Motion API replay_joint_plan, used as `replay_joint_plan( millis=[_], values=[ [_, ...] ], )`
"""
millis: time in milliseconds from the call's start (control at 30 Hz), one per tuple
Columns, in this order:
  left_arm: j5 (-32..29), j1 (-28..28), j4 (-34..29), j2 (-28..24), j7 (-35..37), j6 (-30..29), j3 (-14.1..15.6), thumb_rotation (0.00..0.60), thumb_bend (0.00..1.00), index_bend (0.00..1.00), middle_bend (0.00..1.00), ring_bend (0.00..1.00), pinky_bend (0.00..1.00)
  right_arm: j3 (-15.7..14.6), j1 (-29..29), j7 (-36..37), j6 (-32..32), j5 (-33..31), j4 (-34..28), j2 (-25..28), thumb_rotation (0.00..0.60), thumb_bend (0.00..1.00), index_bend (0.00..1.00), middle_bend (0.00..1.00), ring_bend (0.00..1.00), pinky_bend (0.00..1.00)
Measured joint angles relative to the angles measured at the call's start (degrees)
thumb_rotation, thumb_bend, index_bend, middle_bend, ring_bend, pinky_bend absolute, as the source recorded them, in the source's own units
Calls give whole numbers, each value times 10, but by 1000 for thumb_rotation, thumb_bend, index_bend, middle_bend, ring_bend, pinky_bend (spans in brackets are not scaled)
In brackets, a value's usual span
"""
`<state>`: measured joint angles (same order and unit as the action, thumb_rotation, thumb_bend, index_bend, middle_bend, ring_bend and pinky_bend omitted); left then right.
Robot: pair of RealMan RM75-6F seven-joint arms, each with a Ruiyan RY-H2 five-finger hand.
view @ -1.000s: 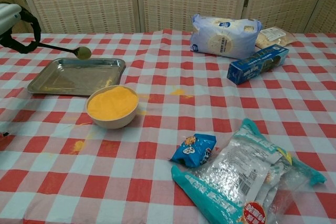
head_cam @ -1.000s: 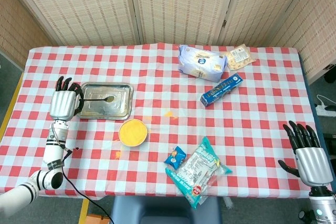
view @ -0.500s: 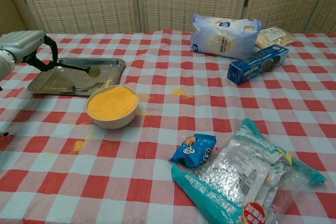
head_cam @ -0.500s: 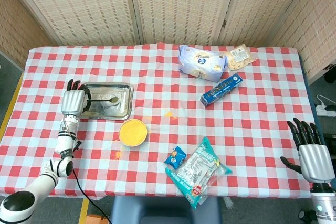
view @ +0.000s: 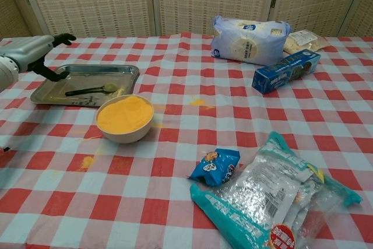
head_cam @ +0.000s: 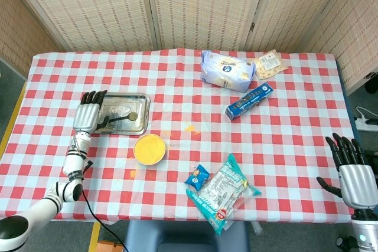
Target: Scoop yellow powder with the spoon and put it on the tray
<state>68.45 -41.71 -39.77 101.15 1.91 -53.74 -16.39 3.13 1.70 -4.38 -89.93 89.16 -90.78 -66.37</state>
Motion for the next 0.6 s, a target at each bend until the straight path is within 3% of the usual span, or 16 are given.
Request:
replay_joint_plan(
  millis=[167,400,500,600],
  values=[
    [22,51,-141,-70,-10,-61,22,600,410,0,0,0,39,4,-2,-16,9,-26,-8,4,600,53,0,0,0,0],
    [83,167,-427,-228,-68,-182,102,600,406,0,0,0,4,11,-4,-66,20,-58,-32,6,600,54,0,0,0,0],
    [113,229,-495,-263,-89,-264,137,600,402,0,0,0,3,12,-4,-79,21,-62,-40,7,600,55,0,0,0,0],
    [146,286,-507,-278,-116,-345,161,600,402,0,0,0,2,9,-7,-84,18,-59,-44,8,600,55,0,0,0,0]
  ],
)
